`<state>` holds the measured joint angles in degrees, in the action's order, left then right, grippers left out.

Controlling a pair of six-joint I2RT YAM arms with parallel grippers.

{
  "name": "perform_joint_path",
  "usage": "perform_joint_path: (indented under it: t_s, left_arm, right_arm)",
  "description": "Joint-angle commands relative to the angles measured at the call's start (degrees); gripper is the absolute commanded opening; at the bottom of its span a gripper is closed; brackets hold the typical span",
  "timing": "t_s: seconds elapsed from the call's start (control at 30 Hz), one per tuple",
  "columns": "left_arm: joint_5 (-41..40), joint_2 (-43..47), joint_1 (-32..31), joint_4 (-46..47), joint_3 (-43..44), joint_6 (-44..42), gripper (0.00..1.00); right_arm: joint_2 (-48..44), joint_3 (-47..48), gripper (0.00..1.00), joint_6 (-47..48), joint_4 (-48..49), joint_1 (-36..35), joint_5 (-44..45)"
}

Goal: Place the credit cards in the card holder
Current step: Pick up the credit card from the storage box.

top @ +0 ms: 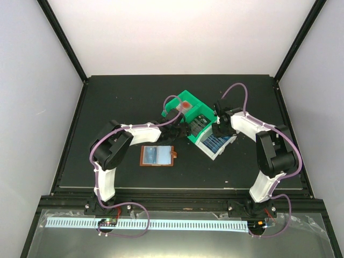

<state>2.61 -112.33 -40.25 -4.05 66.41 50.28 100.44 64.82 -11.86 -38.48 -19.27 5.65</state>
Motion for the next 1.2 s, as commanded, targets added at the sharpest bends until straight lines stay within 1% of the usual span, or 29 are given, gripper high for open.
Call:
perform_joint_path:
  t_s: [0.0, 0.17, 0.33, 0.47, 0.6, 1.17]
  left_arm:
    - [-2.3, -3.6, 0.2, -7.2, -0.3, -2.1, 0.72]
    - [-2.0, -3.7, 0.3, -7.1, -0.2, -2.1, 0.70]
    - [-1.8, -3.9, 0.3, -7.1, -0.3, -2.3, 0.67]
    - [-1.8, -4.2, 0.4, -7.0, -0.5, -2.3, 0.66]
    - [-1.6, -4.5, 0.4, -7.0, -0.5, -2.3, 0.65]
    - [-1.3, -4.4, 0.4, -6.9, -0.7, -2.4, 0.64]
  right_arm:
    - [0.7, -0.7, 0.37, 1.0, 0.8, -0.1, -3.1]
    - [3.2, -0.4, 0.37, 0.4, -0.1, -1.2, 2.4]
    - [2.7, -0.1, 0.32, -0.9, -0.3, -1.3, 5.8]
    - [0.7, 0.7, 0.31, -1.7, -0.6, -1.2, 4.7]
    - [0.9, 1.7, 0.31, -2.3, -2.1, -0.9, 3.5]
    - [-0.1, 2.5, 0.31, -4.1, -4.5, 0.9, 5.2]
